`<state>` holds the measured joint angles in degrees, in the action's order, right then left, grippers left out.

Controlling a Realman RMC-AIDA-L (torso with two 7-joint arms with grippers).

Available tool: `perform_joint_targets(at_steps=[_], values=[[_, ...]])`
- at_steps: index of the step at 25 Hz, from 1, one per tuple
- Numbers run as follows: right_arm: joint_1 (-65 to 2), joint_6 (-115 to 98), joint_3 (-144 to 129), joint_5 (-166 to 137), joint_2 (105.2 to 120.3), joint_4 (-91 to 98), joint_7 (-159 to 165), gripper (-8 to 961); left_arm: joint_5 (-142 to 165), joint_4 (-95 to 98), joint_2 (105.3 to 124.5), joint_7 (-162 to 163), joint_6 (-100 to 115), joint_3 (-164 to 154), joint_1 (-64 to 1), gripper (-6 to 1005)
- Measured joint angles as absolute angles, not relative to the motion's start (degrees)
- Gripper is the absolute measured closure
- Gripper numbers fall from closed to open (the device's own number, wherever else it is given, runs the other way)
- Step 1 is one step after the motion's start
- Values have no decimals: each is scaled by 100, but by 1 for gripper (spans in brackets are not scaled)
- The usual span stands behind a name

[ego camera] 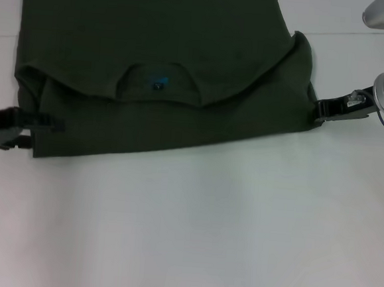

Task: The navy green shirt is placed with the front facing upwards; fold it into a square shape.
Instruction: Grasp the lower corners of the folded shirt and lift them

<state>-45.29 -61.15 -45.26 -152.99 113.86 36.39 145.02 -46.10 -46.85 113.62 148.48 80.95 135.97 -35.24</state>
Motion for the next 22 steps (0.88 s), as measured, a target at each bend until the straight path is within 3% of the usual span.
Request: perform_joint_targets(at_steps=[7,22], values=[[-4518,-6169,-4526,-15300,11390,3639,14502,933,-4233,-4632,11541,14820,7434,13409,-3593,119],[-4508,-6180,-4473,-15302,11378,3639,14501,932,-3990,-4105,11546,14904,6929,13407,-3836,146]])
